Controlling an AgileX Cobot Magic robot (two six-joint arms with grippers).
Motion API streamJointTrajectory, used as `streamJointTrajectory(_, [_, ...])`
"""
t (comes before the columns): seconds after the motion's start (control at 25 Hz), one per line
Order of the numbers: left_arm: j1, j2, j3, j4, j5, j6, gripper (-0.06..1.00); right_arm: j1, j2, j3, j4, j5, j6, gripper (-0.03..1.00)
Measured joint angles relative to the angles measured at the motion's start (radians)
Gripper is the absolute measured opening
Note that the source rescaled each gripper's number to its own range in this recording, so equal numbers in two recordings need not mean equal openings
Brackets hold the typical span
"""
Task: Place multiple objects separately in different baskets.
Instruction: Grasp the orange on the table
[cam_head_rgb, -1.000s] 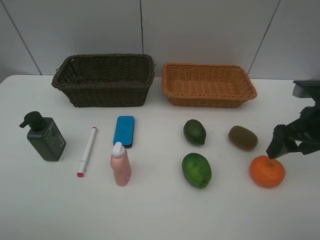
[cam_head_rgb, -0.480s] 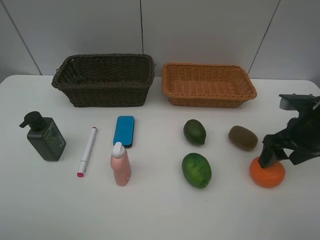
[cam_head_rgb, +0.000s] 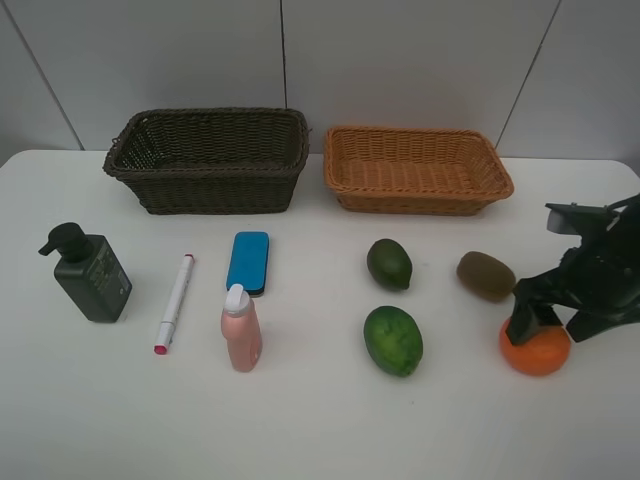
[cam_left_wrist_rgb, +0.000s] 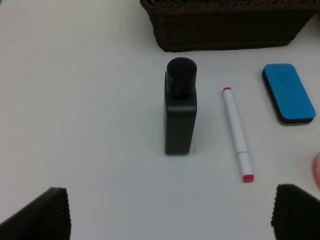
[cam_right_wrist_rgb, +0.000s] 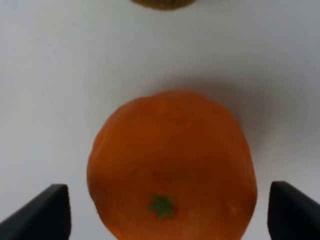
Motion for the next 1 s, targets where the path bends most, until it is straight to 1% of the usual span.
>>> streamJointTrajectory(0.36, [0.000, 0.000, 0.000, 0.000, -0.001, 0.000, 1.00, 0.002, 0.028, 0.037, 0.023, -0.073, 0.000, 1.00])
streamJointTrajectory(1.0, [0.000, 0.000, 0.000, 0.000, -0.001, 0.000, 1.00, 0.002, 0.059, 0.038, 0.031, -0.099, 0.000, 1.00])
